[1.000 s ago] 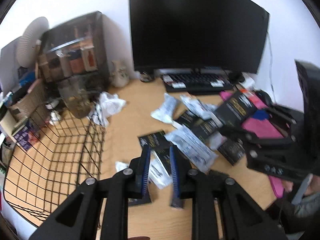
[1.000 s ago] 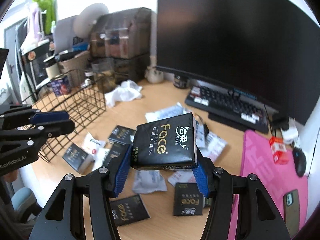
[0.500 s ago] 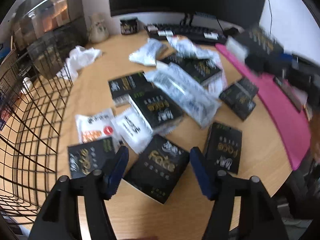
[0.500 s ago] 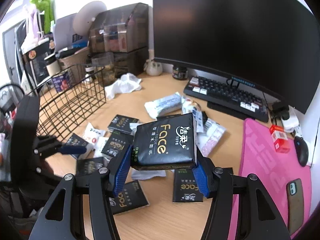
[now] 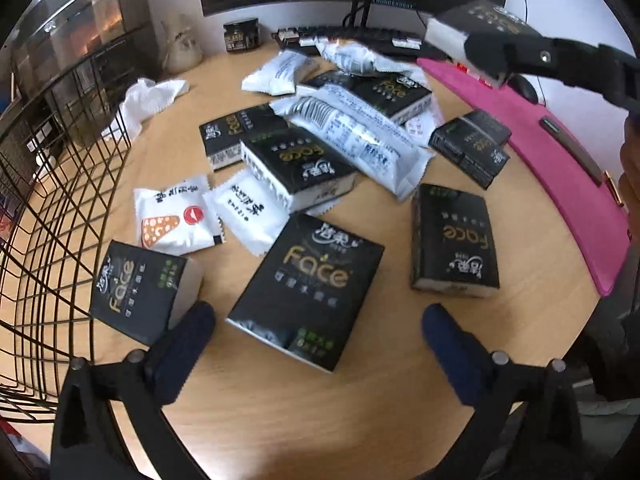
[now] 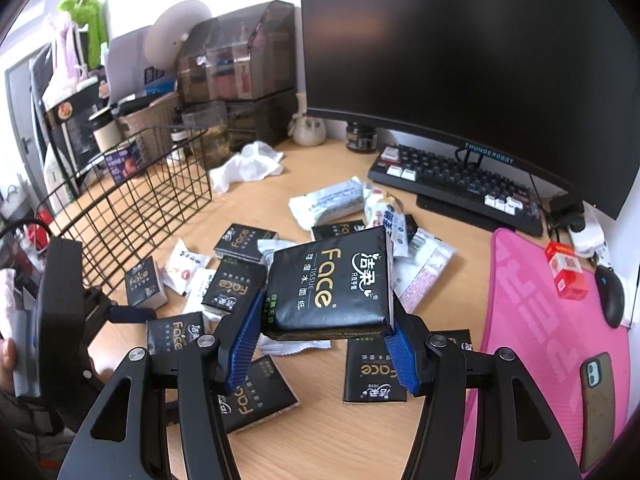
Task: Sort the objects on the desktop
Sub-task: 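Drop the left gripper's pack into the wire basket while the right holds its pack, then grasp another Face pack with the left gripper while the right carries its pack to the basket, then open both grippers over the wire basket to drop the packs, then grasp a Face pack with the left gripper while the right grasps another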
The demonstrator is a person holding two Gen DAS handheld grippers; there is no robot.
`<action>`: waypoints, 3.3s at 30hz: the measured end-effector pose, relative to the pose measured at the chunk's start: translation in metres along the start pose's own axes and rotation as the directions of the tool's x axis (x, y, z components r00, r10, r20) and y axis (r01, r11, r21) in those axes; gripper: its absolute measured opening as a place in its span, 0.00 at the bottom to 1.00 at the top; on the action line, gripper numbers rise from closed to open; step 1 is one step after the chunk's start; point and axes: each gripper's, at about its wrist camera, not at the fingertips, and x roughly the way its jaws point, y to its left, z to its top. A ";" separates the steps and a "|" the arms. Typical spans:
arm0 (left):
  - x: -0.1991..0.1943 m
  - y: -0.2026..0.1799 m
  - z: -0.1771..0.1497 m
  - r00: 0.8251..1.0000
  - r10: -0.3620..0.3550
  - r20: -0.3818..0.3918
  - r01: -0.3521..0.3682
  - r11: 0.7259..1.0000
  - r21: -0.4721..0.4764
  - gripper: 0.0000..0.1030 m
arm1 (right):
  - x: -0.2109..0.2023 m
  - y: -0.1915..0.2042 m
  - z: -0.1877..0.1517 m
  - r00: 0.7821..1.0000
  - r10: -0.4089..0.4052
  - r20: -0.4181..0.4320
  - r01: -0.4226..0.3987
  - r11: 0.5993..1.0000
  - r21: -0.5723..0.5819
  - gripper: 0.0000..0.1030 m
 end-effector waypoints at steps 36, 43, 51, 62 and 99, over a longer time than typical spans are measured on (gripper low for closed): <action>-0.082 0.003 0.041 0.972 -0.072 0.223 0.054 0.995 0.090 0.50 | -0.012 0.005 0.015 0.999 0.026 0.038 -0.027 1.000 0.009 0.57; -0.154 0.084 0.065 0.913 0.112 0.392 -0.071 0.991 -0.117 0.50 | -0.006 0.071 0.080 0.983 0.163 0.088 -0.152 0.981 -0.121 0.57; -0.167 0.206 0.035 0.875 0.378 0.302 -0.230 0.874 -0.429 0.50 | 0.056 0.187 0.143 0.939 0.344 -0.016 -0.337 0.909 -0.244 0.57; -0.150 0.245 0.014 0.888 0.371 0.270 -0.210 0.852 -0.480 0.57 | 0.106 0.231 0.139 0.938 0.333 -0.094 -0.346 0.904 -0.251 0.68; -0.017 -0.059 0.050 0.985 -0.146 0.096 0.130 0.979 0.159 0.88 | -0.013 -0.089 -0.049 0.993 -0.065 -0.102 0.085 0.976 0.202 0.71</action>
